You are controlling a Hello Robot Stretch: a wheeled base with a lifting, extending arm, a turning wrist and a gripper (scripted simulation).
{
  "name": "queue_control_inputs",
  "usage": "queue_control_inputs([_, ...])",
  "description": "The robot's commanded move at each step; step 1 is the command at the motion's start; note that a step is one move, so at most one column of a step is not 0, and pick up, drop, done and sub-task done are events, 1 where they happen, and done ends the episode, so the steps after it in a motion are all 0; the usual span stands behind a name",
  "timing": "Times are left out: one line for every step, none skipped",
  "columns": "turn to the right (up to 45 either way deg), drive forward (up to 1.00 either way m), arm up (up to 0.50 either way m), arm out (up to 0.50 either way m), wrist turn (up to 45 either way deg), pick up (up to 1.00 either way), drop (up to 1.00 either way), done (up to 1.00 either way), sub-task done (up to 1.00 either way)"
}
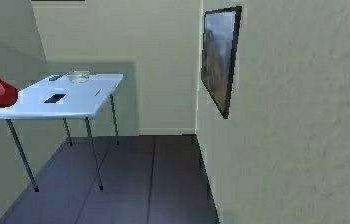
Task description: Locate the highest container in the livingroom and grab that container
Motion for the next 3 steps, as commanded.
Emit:
queue_control_inputs([0.0,0.45,0.00,0.00,0.0,0.00,0.00,0.00,0.00])
queue_control_inputs([-12.0,0.00,0.00,0.00,0.0,0.00,0.00,0.00,0.00])
queue_control_inputs([-3.0,0.00,0.00,0.00,0.0,0.00,0.00,0.00,0.00])
